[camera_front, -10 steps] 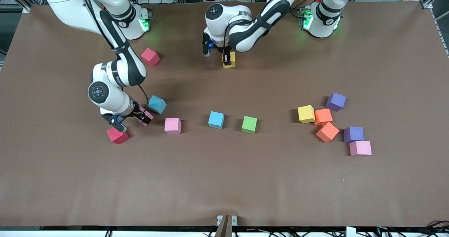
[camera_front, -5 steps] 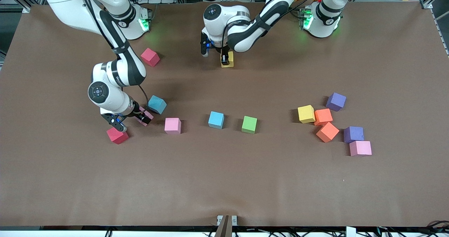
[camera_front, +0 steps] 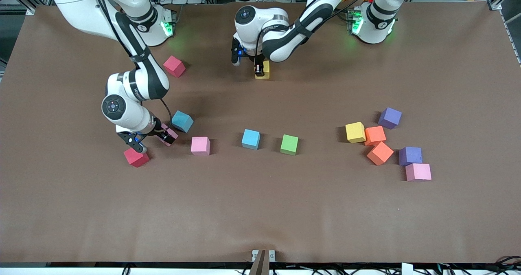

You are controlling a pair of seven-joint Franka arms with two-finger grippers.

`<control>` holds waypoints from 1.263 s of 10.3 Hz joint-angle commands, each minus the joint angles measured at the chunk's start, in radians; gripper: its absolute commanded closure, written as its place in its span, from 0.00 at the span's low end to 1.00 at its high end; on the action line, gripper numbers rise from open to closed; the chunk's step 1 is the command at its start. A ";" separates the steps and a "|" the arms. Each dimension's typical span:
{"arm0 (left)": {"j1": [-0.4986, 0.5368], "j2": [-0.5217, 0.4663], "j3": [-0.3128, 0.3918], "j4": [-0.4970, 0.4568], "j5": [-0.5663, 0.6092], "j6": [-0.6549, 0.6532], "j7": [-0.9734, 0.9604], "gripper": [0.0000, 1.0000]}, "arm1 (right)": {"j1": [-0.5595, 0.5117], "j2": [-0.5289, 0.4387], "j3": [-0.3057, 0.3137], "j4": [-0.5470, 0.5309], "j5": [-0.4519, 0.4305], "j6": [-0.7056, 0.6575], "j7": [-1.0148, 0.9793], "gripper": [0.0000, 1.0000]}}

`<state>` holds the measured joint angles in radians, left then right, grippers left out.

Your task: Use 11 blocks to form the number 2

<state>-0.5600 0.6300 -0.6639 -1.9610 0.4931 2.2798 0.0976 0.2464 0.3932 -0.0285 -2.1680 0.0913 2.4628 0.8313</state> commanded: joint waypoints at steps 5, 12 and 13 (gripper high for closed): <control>-0.018 0.034 0.004 0.019 0.038 0.030 0.005 0.00 | -0.001 -0.020 -0.002 -0.023 -0.016 0.015 -0.001 0.00; 0.005 -0.045 -0.019 0.008 0.041 -0.008 0.013 0.00 | -0.001 -0.017 -0.002 -0.024 -0.016 0.015 0.000 0.00; 0.006 -0.062 -0.025 0.008 0.036 -0.029 0.013 0.00 | -0.001 -0.019 -0.002 -0.024 -0.016 0.021 0.000 0.31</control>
<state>-0.5644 0.6131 -0.6725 -1.9437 0.5125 2.2889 0.0988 0.2464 0.3933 -0.0292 -2.1696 0.0913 2.4661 0.8313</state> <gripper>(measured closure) 0.000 0.000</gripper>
